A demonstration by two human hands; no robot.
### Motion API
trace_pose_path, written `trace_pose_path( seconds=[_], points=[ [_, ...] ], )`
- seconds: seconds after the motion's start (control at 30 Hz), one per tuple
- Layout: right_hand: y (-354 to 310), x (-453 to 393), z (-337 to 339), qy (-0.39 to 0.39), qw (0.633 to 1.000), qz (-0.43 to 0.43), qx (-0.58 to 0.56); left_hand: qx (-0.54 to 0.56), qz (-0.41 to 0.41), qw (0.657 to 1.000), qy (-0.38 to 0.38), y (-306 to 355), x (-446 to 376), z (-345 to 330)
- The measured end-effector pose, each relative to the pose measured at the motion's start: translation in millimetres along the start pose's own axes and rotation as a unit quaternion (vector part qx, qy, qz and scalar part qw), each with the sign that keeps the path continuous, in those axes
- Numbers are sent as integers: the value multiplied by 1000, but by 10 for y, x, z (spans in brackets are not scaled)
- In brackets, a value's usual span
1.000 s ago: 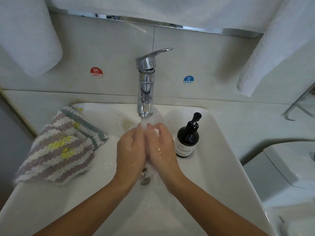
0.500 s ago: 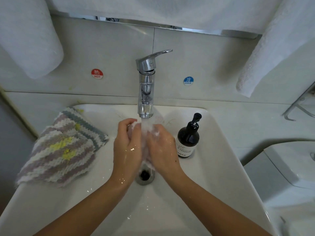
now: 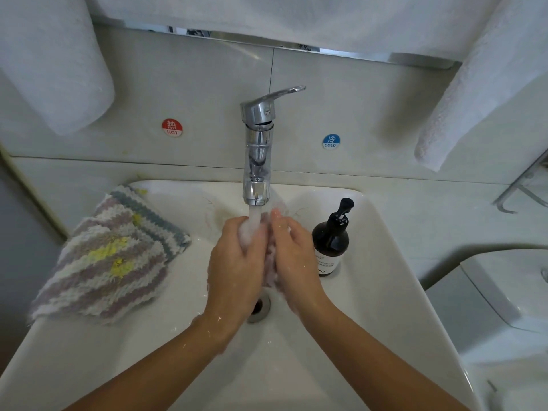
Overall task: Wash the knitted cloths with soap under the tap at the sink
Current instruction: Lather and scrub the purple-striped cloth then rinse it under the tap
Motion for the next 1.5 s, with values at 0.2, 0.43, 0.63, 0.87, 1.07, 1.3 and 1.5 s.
trace_pose_path(
  seconds=[0.2,0.43,0.63,0.87,1.07,1.3,1.5],
  points=[
    [1,152,-122,-8,999,2,49,-5,27,999,32,-139,-74,110],
    [-45,105,-104,18,987,10,157,34,79,995,58,-170,-37,81],
    [-34,148,-141,-17,996,7,92,62,40,993,91,-64,-49,160],
    [71,133,-282,-66,971,18,231,99,83,976,172,-235,-125,338],
    [45,54,-170,-18,975,25,222,104,66,983,136,-171,-111,257],
    [-121,60,-10,-6,995,65,69,76,-18,996,49,30,-158,205],
    [-124,96,-33,-33,997,50,43,47,-18,998,-30,26,-34,-26]
  ],
)
Point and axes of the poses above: each hand's wrist, its own x-axis away from the middle knuckle, its own z-axis out of the back of the hand, y = z × x, the point moved 9 cm from there along -x, towards the middle knuckle, and after that the axes turned 14 degrees about -z, right-handed, at the moved point
